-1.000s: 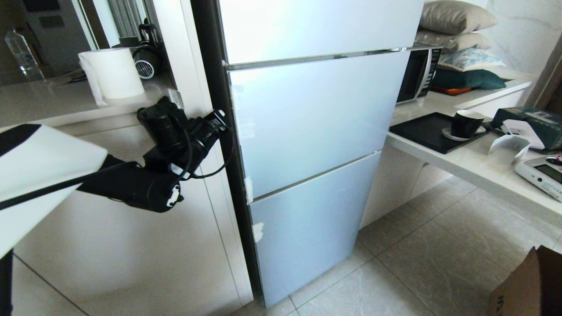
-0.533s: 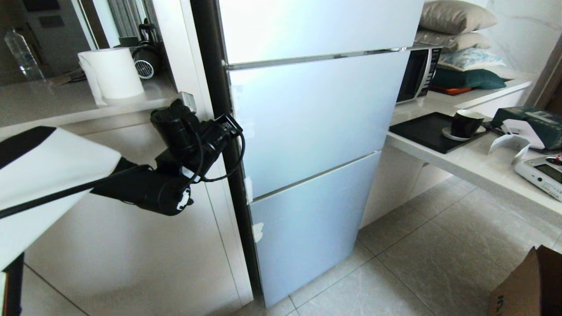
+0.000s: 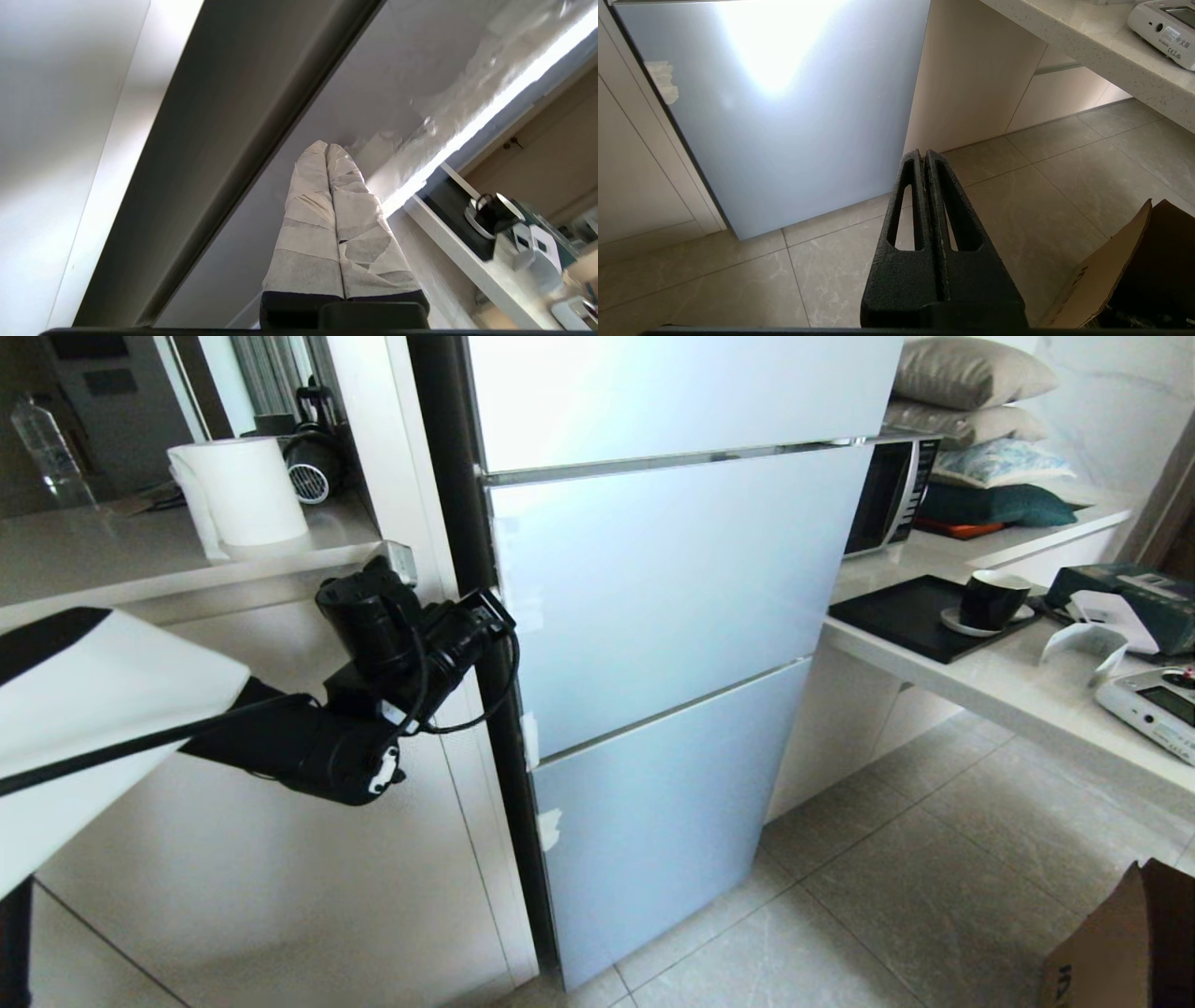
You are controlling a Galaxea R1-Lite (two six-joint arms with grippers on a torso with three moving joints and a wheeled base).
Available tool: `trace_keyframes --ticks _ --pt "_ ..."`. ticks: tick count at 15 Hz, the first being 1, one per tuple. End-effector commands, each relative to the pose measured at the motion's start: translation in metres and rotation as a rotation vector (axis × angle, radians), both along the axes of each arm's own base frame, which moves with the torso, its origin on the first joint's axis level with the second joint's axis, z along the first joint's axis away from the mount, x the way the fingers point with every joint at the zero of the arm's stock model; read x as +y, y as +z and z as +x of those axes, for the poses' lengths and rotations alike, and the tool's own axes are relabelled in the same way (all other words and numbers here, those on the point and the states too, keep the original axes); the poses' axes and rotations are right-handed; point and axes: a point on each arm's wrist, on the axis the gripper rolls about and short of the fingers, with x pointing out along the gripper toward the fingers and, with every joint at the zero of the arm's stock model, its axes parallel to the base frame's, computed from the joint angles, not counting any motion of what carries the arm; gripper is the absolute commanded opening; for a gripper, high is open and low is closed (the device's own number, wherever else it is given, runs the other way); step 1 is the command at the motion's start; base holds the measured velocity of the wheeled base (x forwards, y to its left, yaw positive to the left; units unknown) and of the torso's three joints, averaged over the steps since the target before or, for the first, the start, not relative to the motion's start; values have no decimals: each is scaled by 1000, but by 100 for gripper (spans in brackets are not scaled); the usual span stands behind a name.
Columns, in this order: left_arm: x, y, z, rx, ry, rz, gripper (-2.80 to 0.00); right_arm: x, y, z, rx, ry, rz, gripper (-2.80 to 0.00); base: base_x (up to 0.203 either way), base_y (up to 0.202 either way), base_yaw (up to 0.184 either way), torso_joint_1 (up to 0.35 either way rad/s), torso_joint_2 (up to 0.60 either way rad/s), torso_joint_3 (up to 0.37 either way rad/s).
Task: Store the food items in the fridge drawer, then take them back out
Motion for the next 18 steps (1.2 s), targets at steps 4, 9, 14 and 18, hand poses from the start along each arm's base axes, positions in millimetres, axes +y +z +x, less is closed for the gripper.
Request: trace_keyframes --ticks 4,9,14,18 --pt "-1 5 -11 -2 -51 6 -280 0 0 0 4 0 -1 -280 0 0 0 0 0 0" --pt "-5 4 -12 -2 -62 9 -280 0 0 0 3 2 -1 -280 0 0 0 0 0 0" --pt "-8 10 -32 7 -87 14 -280 0 0 0 1 -1 -1 -280 0 0 0 0 0 0" --pt "-29 14 -75 28 -188 23 -280 0 0 0 3 0 -1 -280 0 0 0 0 0 0"
